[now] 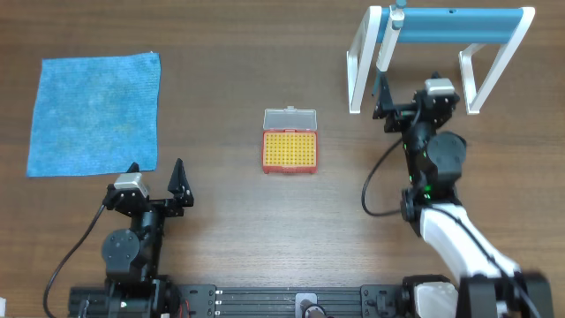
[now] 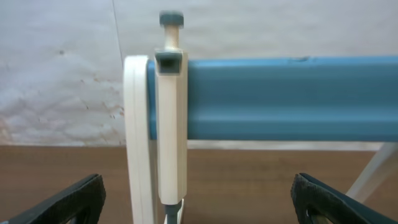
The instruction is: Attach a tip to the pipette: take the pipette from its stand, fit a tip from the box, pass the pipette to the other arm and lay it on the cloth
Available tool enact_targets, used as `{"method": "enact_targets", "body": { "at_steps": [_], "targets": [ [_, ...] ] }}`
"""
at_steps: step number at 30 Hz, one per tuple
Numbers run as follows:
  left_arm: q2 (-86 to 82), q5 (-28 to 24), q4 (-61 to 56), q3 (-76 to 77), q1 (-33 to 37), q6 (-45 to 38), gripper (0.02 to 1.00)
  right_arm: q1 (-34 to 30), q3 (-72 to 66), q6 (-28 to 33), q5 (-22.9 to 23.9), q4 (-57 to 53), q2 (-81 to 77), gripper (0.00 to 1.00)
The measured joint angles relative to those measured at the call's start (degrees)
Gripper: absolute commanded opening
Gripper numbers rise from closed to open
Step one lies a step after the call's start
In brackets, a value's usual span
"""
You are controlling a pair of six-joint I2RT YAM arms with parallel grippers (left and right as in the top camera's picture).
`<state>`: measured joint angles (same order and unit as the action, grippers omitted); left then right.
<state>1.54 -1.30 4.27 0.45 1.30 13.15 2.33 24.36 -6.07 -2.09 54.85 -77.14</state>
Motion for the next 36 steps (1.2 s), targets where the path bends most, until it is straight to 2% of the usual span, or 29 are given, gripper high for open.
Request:
{"method": "enact_targets", "body": {
  "at_steps": [14, 36],
  "targets": [
    [0.0, 0.0, 0.0, 0.0, 0.0, 0.0, 0.925, 0.0, 10.3, 0.2, 0.0, 1.4, -15.0, 0.974],
    [0.0, 0.0, 0.0, 0.0, 0.0, 0.0, 0.923, -0.5, 11.4, 3.6, 0.0, 1.4, -17.0, 0.974]
  ]
}}
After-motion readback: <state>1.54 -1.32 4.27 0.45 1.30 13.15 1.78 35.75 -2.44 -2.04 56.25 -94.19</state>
